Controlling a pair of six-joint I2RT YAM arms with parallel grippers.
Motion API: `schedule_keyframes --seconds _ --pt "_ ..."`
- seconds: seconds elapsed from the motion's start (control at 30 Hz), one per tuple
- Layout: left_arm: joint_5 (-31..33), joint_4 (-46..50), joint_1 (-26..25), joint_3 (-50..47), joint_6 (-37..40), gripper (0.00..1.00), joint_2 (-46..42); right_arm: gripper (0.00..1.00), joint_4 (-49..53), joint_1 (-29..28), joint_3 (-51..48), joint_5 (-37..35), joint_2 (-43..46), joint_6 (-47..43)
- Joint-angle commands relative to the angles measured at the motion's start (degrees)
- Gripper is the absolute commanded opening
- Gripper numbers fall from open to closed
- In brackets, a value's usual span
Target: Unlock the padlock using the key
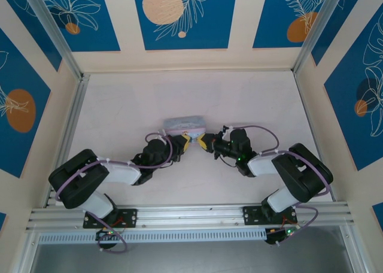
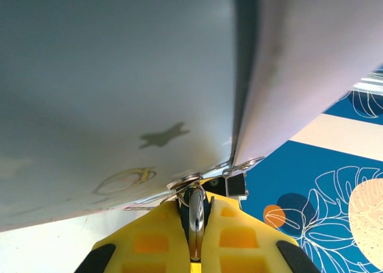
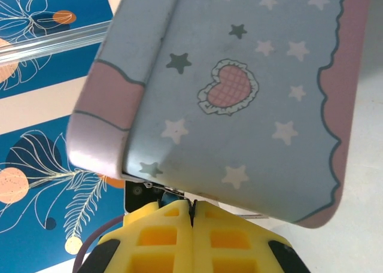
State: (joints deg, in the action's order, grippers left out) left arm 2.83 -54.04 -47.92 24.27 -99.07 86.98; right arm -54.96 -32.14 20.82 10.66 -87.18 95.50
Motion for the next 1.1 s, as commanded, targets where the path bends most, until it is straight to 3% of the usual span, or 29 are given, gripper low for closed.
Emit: schedule_keyframes --seconds 0.0,0.53,1.07 --pt "-4.7 -5.3 -1.7 0.9 0.3 0.00 -1.4 0.00 -2.6 -2.1 1.5 2.2 -1.6 -0.8" --pt "-4.5 -5.2 -1.7 0.3 0.4 0.00 -2.4 0.00 -13.1 -0.7 0.7 5.5 -6.1 -0.3" --pt "-4.1 -4.3 -1.7 0.5 0.5 0.00 -1.8 0.00 -6.1 -1.6 0.1 5.7 2.4 -1.9"
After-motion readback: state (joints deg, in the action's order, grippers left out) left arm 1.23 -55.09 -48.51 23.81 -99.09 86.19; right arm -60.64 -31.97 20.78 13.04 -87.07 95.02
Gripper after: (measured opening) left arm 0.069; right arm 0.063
